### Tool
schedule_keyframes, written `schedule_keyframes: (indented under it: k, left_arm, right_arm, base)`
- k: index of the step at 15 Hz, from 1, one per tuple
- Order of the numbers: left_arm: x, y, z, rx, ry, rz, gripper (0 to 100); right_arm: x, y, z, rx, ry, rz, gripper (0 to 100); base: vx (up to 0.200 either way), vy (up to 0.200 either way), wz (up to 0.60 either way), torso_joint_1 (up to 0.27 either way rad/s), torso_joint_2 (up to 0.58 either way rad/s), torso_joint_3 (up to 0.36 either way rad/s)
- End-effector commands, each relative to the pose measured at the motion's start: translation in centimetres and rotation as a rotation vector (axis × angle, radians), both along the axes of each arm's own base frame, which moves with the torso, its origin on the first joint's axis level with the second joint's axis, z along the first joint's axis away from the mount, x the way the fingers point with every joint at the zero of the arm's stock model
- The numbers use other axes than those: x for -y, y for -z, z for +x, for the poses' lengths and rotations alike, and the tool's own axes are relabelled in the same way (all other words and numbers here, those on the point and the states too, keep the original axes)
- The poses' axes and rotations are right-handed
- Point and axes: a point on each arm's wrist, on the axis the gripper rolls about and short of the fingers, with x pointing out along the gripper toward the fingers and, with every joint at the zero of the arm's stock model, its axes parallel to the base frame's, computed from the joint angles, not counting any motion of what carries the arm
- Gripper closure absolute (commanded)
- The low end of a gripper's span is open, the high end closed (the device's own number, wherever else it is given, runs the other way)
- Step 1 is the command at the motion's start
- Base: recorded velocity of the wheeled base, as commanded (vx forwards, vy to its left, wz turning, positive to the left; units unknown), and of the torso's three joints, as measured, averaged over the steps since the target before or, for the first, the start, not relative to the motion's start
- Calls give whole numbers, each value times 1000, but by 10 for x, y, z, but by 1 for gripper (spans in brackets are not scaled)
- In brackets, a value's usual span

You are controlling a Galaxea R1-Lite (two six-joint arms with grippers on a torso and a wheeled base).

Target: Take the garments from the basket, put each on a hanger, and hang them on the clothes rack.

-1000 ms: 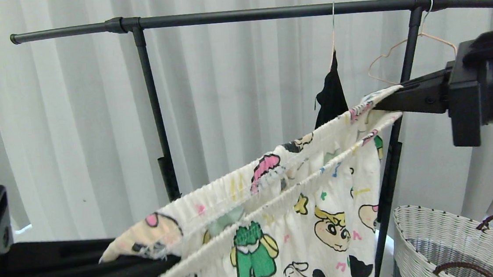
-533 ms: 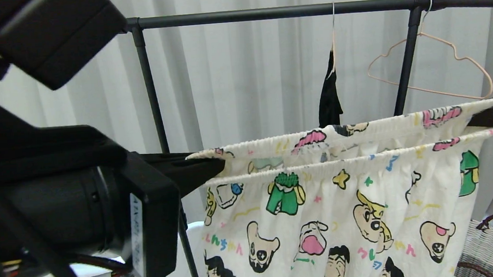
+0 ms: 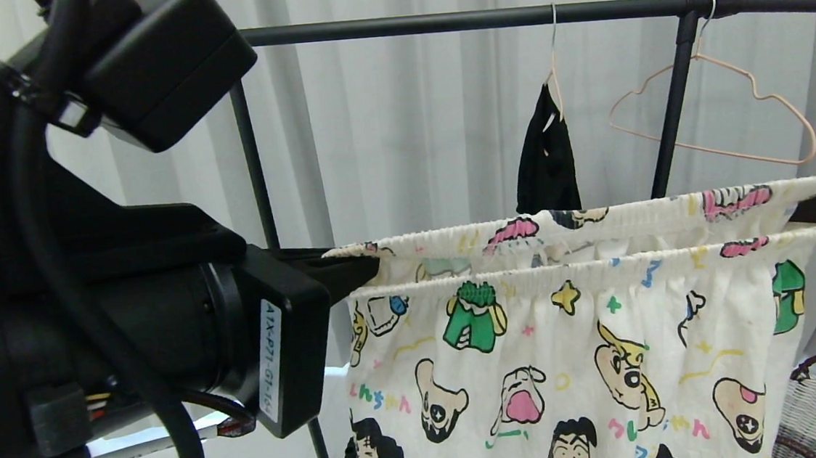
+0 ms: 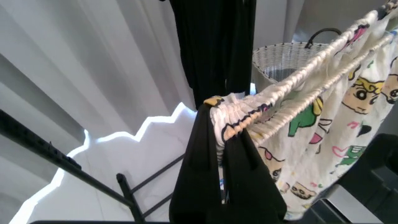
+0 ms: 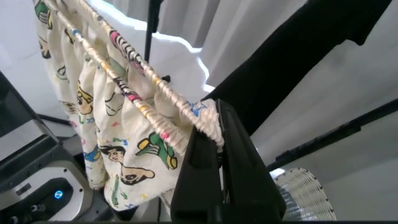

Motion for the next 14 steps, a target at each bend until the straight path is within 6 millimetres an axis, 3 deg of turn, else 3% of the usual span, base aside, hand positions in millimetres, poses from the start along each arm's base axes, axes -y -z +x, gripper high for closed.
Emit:
schedule_keyframes:
  k: [1, 2, 3, 10, 14]
  left_arm:
    - [1, 1, 1, -1, -2, 2, 100]
    - [1, 1, 1, -1, -2, 1, 100]
    - [1, 0, 1, 3, -2, -6, 100]
    - [-1, 4, 4, 3, -19, 3, 100]
    - [-33, 11, 13, 72, -124, 114, 100]
  right_arm:
    - [-1, 1, 1, -4, 0, -5, 100]
    - [-2, 3, 0, -9, -10, -11, 100]
    - [-4, 4, -1, -12, -21, -14, 0]
    - [-2, 21, -11, -30, -60, -53, 0]
    - [31, 33, 3, 10, 411, -187, 0]
  base:
    - [0, 0, 0, 0, 0, 0]
    - [0, 0, 0, 0, 0, 0]
    - [0, 0, 0, 0, 0, 0]
    - [0, 0, 0, 0, 0, 0]
    - [0, 0, 0, 0, 0, 0]
